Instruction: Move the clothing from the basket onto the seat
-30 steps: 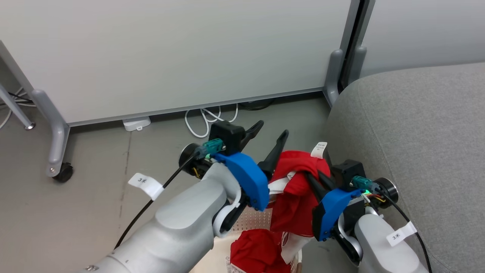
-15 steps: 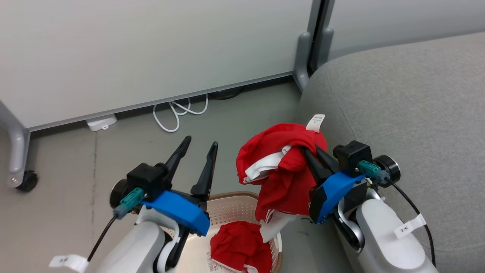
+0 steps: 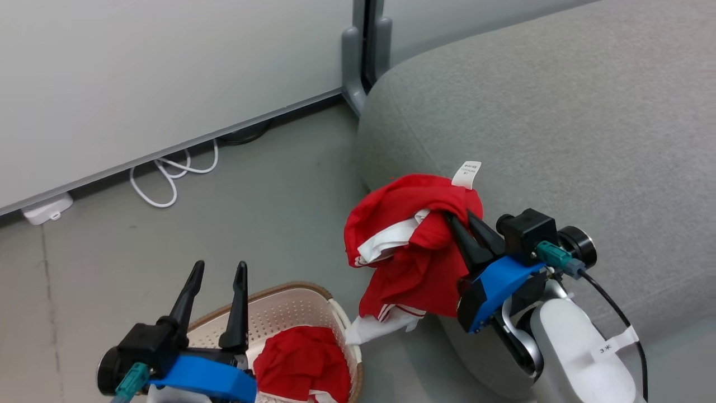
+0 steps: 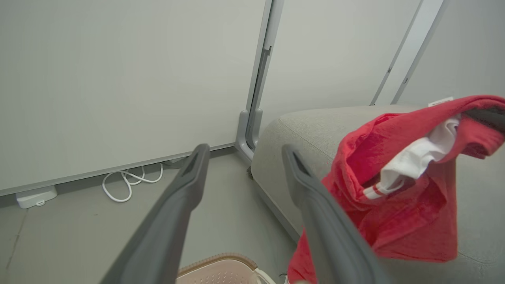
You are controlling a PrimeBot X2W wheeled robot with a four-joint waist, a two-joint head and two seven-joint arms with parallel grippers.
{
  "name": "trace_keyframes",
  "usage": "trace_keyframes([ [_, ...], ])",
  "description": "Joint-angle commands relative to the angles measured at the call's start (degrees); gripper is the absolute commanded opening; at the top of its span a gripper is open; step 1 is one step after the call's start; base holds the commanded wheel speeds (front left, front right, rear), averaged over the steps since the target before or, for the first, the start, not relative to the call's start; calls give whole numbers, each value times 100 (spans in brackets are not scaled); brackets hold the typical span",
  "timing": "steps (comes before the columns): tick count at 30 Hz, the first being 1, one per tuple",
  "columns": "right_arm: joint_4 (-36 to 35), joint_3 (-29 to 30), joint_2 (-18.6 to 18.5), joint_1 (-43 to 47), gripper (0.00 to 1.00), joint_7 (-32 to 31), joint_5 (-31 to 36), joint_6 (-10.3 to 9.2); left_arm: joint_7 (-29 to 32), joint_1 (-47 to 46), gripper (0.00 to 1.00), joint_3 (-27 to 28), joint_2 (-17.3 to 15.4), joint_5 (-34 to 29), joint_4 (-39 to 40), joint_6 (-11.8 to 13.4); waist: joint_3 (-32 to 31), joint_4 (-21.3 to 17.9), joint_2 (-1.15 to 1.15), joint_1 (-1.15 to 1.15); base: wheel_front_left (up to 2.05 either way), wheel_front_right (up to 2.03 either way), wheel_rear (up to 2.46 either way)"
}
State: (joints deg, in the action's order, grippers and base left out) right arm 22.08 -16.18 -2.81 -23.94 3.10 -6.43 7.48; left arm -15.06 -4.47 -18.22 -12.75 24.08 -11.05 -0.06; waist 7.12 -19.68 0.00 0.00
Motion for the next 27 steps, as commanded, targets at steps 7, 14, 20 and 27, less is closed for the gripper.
trace_keyframes([
  [7,-122,57,-12,168,0,-10,3,3,-16,303,100,359,142,-302,-102,-167,131,-634,0,0,0,0,0],
  [14,-171,47,-11,268,0,33,-115,3,-16,226,100,500,248,-528,-138,-356,192,-960,0,0,0,0,0],
  [20,-180,92,-10,299,0,73,-144,3,-16,201,100,556,325,-667,-185,-469,249,-1026,0,0,0,0,0],
  [27,-135,259,-11,134,0,105,-199,3,-17,110,100,573,380,-762,-199,-575,328,-917,0,0,0,0,0],
])
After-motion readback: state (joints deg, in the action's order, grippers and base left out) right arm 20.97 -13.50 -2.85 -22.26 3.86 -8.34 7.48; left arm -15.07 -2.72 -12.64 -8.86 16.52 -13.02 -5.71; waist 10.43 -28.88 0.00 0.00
